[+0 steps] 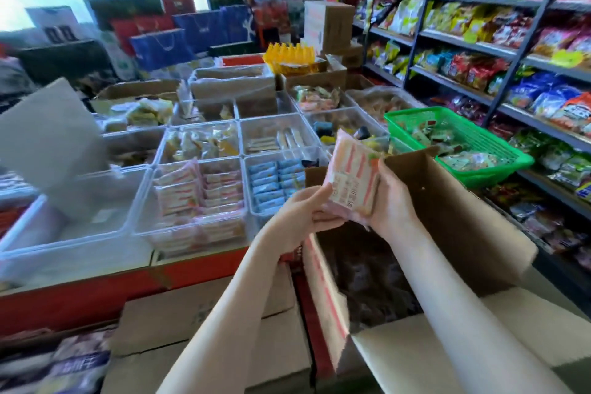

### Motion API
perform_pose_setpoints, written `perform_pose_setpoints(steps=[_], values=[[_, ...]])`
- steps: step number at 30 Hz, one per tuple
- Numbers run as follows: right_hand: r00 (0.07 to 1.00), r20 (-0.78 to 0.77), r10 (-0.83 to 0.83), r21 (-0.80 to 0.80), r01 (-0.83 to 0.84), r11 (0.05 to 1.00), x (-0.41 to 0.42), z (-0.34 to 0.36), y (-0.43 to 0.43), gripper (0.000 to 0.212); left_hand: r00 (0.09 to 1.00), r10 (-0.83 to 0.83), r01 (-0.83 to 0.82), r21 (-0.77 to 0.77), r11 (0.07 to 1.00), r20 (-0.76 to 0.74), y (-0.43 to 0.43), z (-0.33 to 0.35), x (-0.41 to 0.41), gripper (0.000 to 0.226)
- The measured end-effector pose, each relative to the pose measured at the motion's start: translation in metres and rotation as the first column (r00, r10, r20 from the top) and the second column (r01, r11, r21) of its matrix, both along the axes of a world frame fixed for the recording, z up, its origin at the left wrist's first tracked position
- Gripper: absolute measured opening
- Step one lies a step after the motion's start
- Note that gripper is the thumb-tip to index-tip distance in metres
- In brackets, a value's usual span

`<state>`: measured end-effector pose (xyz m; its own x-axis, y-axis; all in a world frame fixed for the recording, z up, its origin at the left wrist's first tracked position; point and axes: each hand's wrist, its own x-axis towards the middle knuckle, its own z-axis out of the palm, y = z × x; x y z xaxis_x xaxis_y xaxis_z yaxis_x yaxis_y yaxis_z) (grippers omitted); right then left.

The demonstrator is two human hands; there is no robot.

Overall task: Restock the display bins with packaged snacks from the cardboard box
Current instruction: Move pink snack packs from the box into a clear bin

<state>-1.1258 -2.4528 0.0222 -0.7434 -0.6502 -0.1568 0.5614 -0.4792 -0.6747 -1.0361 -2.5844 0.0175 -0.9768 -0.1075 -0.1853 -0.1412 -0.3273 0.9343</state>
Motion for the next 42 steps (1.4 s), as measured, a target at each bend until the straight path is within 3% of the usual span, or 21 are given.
perform_pose_setpoints(steps=[5, 9, 13, 15, 20, 23, 27, 30, 32, 35, 38, 40, 42], values=[[0.973, -0.230, -0.024, 0.149, 0.060, 0.987, 0.003, 0.012, -0.097, 0.044, 0.994, 0.108, -0.108, -0.015, 0.994, 0.018, -0.101, 0.008, 0.044, 0.028], [0.938, -0.321, 0.132, 0.313, -0.026, 0.949, 0.002, 0.007, -0.189, 0.029, 0.987, 0.131, -0.127, -0.052, 0.991, 0.098, -0.201, -0.003, 0.077, 0.028], [0.822, -0.419, 0.386, 0.507, -0.141, 0.850, -0.005, -0.021, -0.289, 0.022, 0.957, 0.227, -0.184, -0.229, 0.956, 0.181, -0.316, -0.022, 0.093, 0.028], [0.805, -0.412, 0.427, 0.565, -0.143, 0.813, -0.006, -0.041, -0.334, 0.017, 0.926, 0.315, -0.246, -0.300, 0.922, 0.208, -0.366, -0.034, 0.093, 0.025], [0.865, -0.391, 0.315, 0.672, 0.035, 0.740, -0.005, -0.110, -0.415, 0.019, 0.848, 0.467, -0.369, -0.351, 0.860, 0.252, -0.448, -0.081, 0.063, 0.028], [0.853, -0.442, 0.280, 0.776, 0.207, 0.596, -0.005, -0.155, -0.441, 0.020, 0.824, 0.484, -0.378, -0.353, 0.856, 0.293, -0.466, -0.117, 0.043, 0.031], [0.829, -0.443, 0.342, 0.853, 0.271, 0.446, 0.000, -0.199, -0.462, 0.008, 0.811, 0.433, -0.292, -0.369, 0.883, 0.394, -0.477, -0.161, 0.029, 0.025], [0.817, -0.413, 0.402, 0.883, 0.252, 0.395, 0.005, -0.202, -0.472, 0.023, 0.778, 0.332, -0.249, -0.223, 0.942, 0.533, -0.489, -0.212, 0.019, 0.067], [0.801, -0.392, 0.451, 0.899, 0.229, 0.374, 0.008, -0.198, -0.474, 0.031, 0.768, 0.344, -0.271, -0.212, 0.939, 0.540, -0.489, -0.228, 0.012, 0.092], [0.745, -0.411, 0.525, 0.906, 0.272, 0.323, 0.009, -0.186, -0.466, 0.042, 0.744, 0.470, -0.287, -0.408, 0.867, 0.475, -0.448, -0.168, 0.014, 0.102], [0.647, -0.495, 0.580, 0.869, 0.377, 0.320, 0.006, -0.161, -0.445, 0.046, 0.755, 0.585, -0.233, -0.712, 0.662, 0.297, -0.412, -0.140, 0.009, 0.084], [0.566, -0.583, 0.582, 0.810, 0.454, 0.370, 0.000, -0.134, -0.425, 0.043, 0.828, 0.535, -0.207, -0.795, 0.571, 0.169, -0.385, -0.123, -0.001, 0.072], [0.497, -0.639, 0.587, 0.759, 0.534, 0.373, -0.010, -0.104, -0.397, 0.039, 0.886, 0.441, -0.091, -0.875, 0.475, 0.147, -0.351, -0.103, -0.016, 0.061]])
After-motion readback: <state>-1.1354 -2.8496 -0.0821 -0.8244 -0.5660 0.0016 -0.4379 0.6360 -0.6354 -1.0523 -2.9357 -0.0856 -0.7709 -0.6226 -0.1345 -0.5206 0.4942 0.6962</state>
